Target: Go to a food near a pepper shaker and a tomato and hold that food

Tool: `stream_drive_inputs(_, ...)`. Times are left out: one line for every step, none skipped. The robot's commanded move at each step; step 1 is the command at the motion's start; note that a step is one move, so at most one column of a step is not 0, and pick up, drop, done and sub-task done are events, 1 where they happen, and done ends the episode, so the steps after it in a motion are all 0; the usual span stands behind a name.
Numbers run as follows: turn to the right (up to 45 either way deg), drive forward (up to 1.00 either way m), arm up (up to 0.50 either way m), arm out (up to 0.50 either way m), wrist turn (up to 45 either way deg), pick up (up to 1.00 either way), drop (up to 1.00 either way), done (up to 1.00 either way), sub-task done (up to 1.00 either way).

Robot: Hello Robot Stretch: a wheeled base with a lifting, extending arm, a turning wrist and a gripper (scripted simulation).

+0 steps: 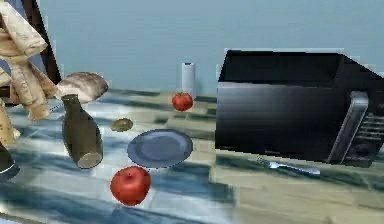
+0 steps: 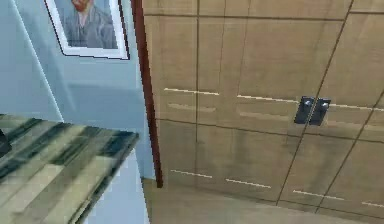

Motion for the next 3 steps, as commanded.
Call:
stream_drive_inputs(-45.0,0.00,0.00,0.00,0.0,0.00,0.00,0.00,0.00)
stream_drive_inputs(-45.0,0.00,0.00,0.00,0.0,0.00,0.00,0.00,0.00)
stream_drive_inputs(-18.0,0.00,0.00,0.00,0.0,0.00,0.00,0.00,0.00)
